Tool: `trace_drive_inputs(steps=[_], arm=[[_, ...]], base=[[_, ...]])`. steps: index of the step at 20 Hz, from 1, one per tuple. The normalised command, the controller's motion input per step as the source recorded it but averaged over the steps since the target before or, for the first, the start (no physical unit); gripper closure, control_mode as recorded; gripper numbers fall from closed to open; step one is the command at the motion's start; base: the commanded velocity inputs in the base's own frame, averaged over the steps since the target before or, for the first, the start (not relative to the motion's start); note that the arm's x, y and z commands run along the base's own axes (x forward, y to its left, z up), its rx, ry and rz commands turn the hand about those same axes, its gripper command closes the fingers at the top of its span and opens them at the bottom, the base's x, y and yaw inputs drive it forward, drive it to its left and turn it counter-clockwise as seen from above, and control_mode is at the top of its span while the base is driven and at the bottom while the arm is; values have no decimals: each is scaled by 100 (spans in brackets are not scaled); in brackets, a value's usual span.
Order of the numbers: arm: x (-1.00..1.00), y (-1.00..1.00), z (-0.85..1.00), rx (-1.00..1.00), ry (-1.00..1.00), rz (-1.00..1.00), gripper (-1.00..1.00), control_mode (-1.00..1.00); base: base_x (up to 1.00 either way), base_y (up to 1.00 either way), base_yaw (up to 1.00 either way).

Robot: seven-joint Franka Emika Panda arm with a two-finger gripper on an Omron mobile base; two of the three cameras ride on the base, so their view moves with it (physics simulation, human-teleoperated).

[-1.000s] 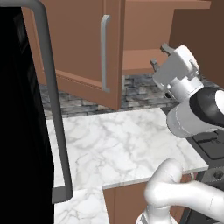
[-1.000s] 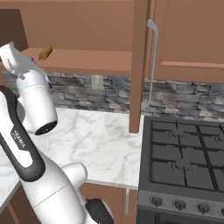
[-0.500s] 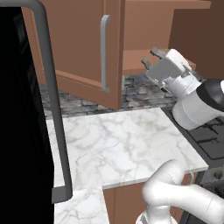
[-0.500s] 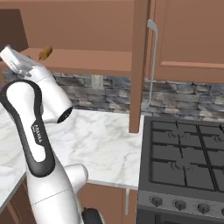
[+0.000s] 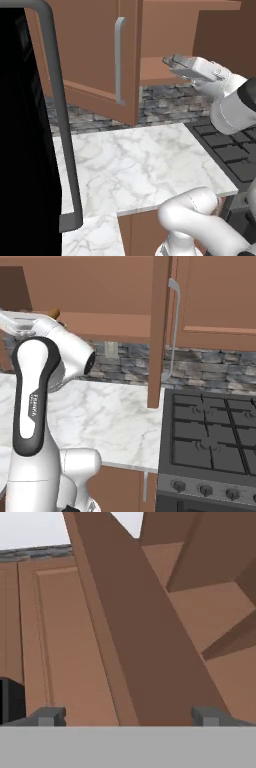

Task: Open the cabinet, retrieve the rolling pin, and place it next to the meat on the cutting board to prepare for tenderizing.

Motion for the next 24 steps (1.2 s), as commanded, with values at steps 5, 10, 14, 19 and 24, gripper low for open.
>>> trace_drive_inputs(steps=[5,10,14,19,24], arm=[[-17,0,20,-24,-23,1,-100,-100],[-6,0,2,-19,-10,0,-100,-100],[0,0,-6,-11,0,1,-100,-100],[1,4,-5,-6,0,5,-100,-100],[3,14,-8,-5,0,6,-100,-100]], base=[[0,0,0],[0,0,0],[0,0,0],[0,0,0],[0,0,0]])
